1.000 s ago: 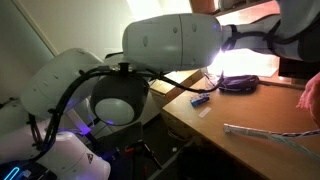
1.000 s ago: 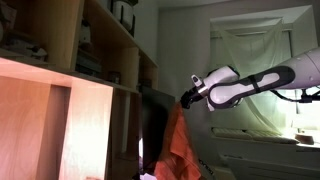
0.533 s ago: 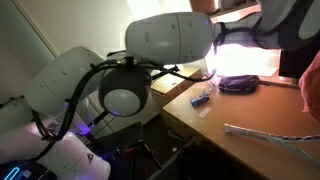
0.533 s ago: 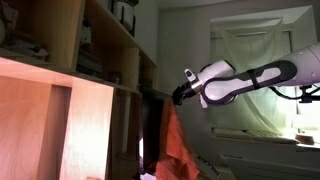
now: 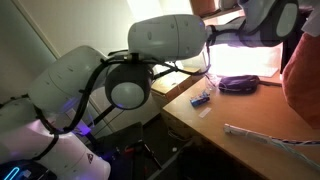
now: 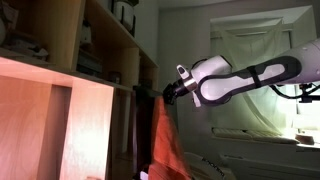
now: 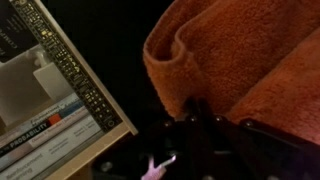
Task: Pick up the towel and wipe the screen of the computer monitor
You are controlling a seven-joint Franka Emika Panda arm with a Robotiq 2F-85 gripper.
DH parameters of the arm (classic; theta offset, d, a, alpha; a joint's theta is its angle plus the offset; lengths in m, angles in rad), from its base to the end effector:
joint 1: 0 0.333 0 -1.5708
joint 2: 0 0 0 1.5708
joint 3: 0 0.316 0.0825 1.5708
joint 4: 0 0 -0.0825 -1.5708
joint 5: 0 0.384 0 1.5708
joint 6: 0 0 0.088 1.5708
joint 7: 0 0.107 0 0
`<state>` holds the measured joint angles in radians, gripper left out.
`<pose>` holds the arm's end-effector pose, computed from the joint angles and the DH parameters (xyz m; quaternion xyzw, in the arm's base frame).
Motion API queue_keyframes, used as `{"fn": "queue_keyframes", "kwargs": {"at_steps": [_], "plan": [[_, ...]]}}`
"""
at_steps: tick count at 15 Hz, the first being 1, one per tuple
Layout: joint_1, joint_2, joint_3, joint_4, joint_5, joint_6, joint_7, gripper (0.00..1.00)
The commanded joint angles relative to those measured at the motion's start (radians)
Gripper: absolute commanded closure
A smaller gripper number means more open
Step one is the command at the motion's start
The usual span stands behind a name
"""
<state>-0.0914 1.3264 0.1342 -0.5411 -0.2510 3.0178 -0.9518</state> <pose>0.8504 -0.0316 0.3347 0.7274 0.4152 0.4647 0.2872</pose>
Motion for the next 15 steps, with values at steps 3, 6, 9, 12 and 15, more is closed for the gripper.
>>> {"fn": "queue_keyframes", "kwargs": {"at_steps": [3, 6, 9, 12, 15], "plan": [[0.027, 0.019, 0.038, -0.020, -0.052, 0.037, -0.125, 0.96], [0.045, 0.039, 0.041, -0.026, -0.090, 0.042, -0.178, 0.96], [0.061, 0.058, 0.052, -0.028, -0.118, 0.048, -0.227, 0.96], [0.064, 0.076, 0.040, -0.013, -0.120, 0.040, -0.232, 0.96], [0.048, 0.084, 0.012, 0.009, -0.110, 0.027, -0.194, 0.96]]}}
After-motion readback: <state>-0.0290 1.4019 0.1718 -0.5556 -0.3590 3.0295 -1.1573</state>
